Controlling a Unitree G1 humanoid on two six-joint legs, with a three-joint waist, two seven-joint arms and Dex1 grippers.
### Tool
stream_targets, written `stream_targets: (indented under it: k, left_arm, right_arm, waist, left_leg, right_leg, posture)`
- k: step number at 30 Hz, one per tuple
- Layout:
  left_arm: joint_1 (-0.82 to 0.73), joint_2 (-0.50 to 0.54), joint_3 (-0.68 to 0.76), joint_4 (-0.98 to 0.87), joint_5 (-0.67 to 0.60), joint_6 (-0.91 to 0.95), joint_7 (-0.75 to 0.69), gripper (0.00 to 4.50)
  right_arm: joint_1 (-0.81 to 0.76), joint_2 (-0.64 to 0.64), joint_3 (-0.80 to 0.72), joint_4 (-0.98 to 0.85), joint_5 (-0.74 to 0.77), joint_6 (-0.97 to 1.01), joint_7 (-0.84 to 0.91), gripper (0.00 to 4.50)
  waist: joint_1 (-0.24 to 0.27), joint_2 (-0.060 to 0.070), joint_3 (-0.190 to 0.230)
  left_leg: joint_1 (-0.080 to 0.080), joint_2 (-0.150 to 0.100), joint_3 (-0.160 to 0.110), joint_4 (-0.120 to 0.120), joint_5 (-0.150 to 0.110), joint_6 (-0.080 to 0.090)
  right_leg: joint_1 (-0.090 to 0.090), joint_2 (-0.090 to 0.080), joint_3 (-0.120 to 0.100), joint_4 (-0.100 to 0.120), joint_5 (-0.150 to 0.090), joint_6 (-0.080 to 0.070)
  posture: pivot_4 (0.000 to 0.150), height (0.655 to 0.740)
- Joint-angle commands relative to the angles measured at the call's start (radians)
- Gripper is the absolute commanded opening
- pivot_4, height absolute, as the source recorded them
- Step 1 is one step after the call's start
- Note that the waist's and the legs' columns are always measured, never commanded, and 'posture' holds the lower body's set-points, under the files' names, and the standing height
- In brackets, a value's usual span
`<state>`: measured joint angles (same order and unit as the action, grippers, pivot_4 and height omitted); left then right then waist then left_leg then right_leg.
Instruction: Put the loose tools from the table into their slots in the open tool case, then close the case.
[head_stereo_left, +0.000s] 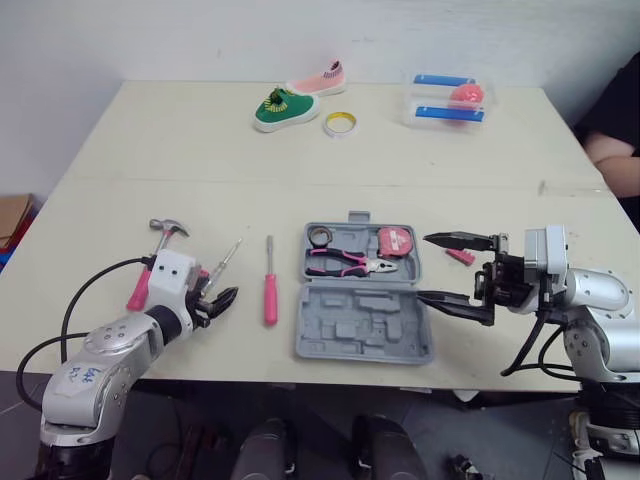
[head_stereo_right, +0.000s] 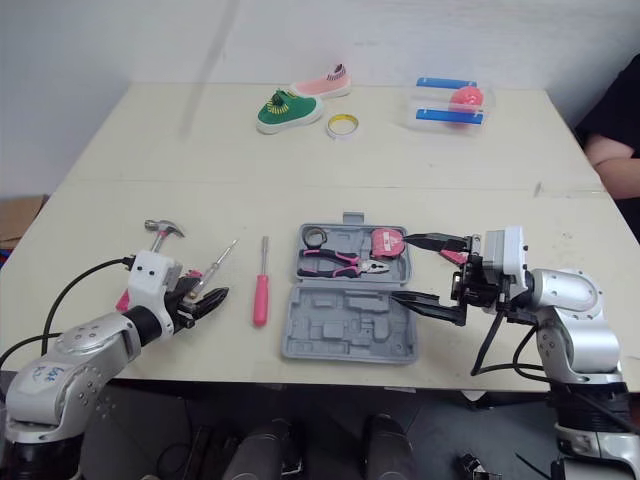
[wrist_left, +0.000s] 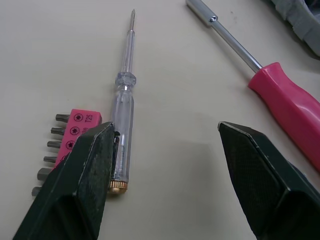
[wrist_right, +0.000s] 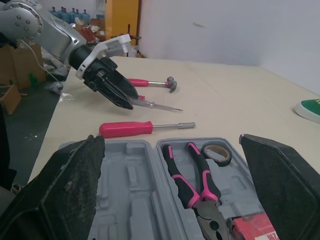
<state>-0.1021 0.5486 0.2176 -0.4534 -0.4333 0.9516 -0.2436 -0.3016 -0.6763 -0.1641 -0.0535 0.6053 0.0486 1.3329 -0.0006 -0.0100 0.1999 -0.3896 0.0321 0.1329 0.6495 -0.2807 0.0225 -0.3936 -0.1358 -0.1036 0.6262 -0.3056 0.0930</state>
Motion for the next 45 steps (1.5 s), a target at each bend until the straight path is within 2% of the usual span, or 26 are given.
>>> stream_targets:
  k: [1, 5, 15, 16, 19, 21, 24, 28, 34, 36, 38, 41, 43, 45]
  left_arm:
    - [-0.012, -0.017, -0.005, 0.001, 0.016, -0.001, 0.012, 3.28]
    - [-0.021, -0.030, -0.002, 0.005, 0.013, 0.018, 0.014, 3.28]
    - [-0.157, -0.085, -0.038, 0.105, 0.037, 0.089, 0.069, 3.28]
    - [-0.160, -0.086, -0.045, 0.111, 0.045, 0.094, 0.075, 2.87]
    - [-0.162, -0.113, -0.035, 0.127, 0.053, 0.108, 0.102, 2.27]
    - [-0.156, -0.144, -0.013, 0.133, 0.046, 0.116, 0.114, 1.31]
    - [-0.129, -0.131, -0.025, 0.125, 0.064, 0.109, 0.101, 0.06]
    - [-0.111, -0.106, -0.021, 0.098, 0.068, 0.076, 0.073, 0.06]
    - [-0.122, -0.004, -0.011, 0.032, 0.068, -0.133, -0.080, 0.06]
    - [-0.158, 0.042, 0.003, 0.011, 0.019, -0.182, -0.178, 0.06]
    - [-0.189, 0.118, -0.040, -0.008, -0.027, -0.244, -0.351, 0.06]
    - [-0.263, 0.221, -0.189, -0.049, -0.044, -0.295, -0.572, 0.06]
    - [-0.300, 0.229, -0.235, -0.053, -0.071, -0.297, -0.632, 0.06]
    - [-0.377, 0.212, -0.325, -0.028, -0.041, -0.263, -0.639, 0.06]
  right_arm:
    - [-0.003, -0.001, -0.019, -0.021, 0.012, -0.016, 0.001, 4.50]
    - [-0.001, 0.000, -0.021, -0.020, 0.011, -0.021, -0.002, 4.50]
    - [-0.009, 0.008, -0.011, -0.003, 0.004, -0.028, 0.005, 4.50]
    - [-0.009, 0.009, -0.010, -0.004, 0.006, -0.028, 0.008, 4.50]
    - [-0.010, 0.011, -0.007, -0.010, 0.019, -0.027, 0.024, 4.50]
    - [-0.009, 0.013, -0.007, -0.025, 0.032, -0.021, 0.035, 4.50]
    - [-0.005, 0.014, -0.006, -0.046, 0.046, -0.014, 0.048, 4.50]
    - [0.011, 0.006, -0.024, -0.038, 0.035, -0.021, 0.045, 4.50]
    - [0.038, -0.028, -0.052, -0.017, 0.012, -0.048, 0.053, 4.50]
    - [0.038, -0.044, -0.070, 0.005, 0.006, -0.055, 0.044, 4.50]
    - [0.040, -0.065, -0.087, 0.038, -0.009, -0.074, 0.056, 4.50]
    - [0.052, -0.091, -0.107, 0.085, -0.016, -0.093, 0.074, 4.50]
    - [0.054, -0.097, -0.109, 0.101, -0.021, -0.101, 0.081, 4.50]
    - [0.060, -0.100, -0.108, 0.111, -0.026, -0.109, 0.088, 4.50]
  waist:
    - [0.000, 0.000, 0.000]
    - [0.000, 0.000, 0.000]
    - [0.001, 0.000, 0.000]
    - [0.002, 0.000, 0.000]
    - [0.002, 0.000, 0.000]
    - [0.002, 0.000, 0.000]
    - [0.002, 0.000, 0.000]
    - [0.001, -0.001, 0.000]
    - [0.001, -0.001, 0.000]
    - [0.000, -0.001, 0.000]
    - [0.001, -0.001, 0.000]
    - [0.005, -0.001, 0.000]
    - [0.003, -0.001, 0.000]
    - [0.002, -0.001, 0.000]
  left_leg:
    - [0.000, 0.000, 0.000, 0.000, 0.000, 0.000]
    - [0.000, 0.000, 0.000, 0.000, 0.000, 0.000]
    - [0.000, 0.000, 0.000, 0.000, 0.001, 0.001]
    - [0.000, 0.000, 0.000, 0.000, 0.001, 0.001]
    - [0.000, 0.000, 0.000, 0.000, 0.001, 0.001]
    - [0.000, 0.000, 0.000, 0.000, 0.001, 0.001]
    - [0.000, 0.000, 0.000, 0.000, 0.001, 0.001]
    - [0.000, 0.000, 0.000, 0.000, 0.001, 0.001]
    - [-0.001, 0.000, 0.000, -0.001, -0.001, -0.003]
    - [-0.001, 0.000, 0.001, -0.001, -0.002, -0.004]
    - [-0.001, 0.000, 0.001, 0.000, -0.002, -0.005]
    - [-0.001, -0.001, 0.001, -0.001, -0.002, -0.005]
    - [-0.001, -0.001, 0.002, -0.001, -0.003, -0.004]
    - [-0.001, -0.001, 0.003, -0.001, -0.001, 0.001]
  right_leg:
    - [0.000, 0.000, 0.000, 0.000, 0.000, 0.000]
    - [0.000, 0.000, 0.000, -0.001, 0.000, 0.000]
    - [0.000, 0.000, -0.001, -0.001, 0.000, 0.000]
    - [0.000, 0.000, -0.001, -0.001, 0.000, 0.000]
    - [0.000, 0.000, -0.001, 0.000, 0.000, 0.000]
    - [0.000, 0.000, -0.001, 0.000, 0.000, 0.001]
    - [0.000, 0.000, -0.001, 0.000, 0.000, 0.001]
    - [0.000, 0.000, -0.001, -0.001, 0.000, 0.001]
    - [-0.001, 0.000, -0.001, -0.001, 0.000, 0.000]
    - [-0.001, 0.000, -0.001, -0.001, 0.000, 0.000]
    - [-0.001, 0.000, -0.001, -0.001, 0.001, 0.000]
    - [0.000, 0.000, -0.002, -0.003, 0.001, 0.000]
    - [0.000, 0.002, -0.002, -0.004, 0.001, 0.000]
    - [0.000, 0.002, -0.001, -0.005, 0.001, 0.001]
  posture:
    - [0.150, 0.7400]
    - [0.150, 0.7400]
    - [0.150, 0.7400]
    - [0.150, 0.7400]
    - [0.150, 0.7400]
    - [0.150, 0.7400]
    - [0.150, 0.7400]
    - [0.150, 0.7400]
    - [0.150, 0.7400]
    - [0.150, 0.7400]
    - [0.150, 0.7400]
    - [0.150, 0.7400]
    - [0.150, 0.7400]
    - [0.150, 0.7400]
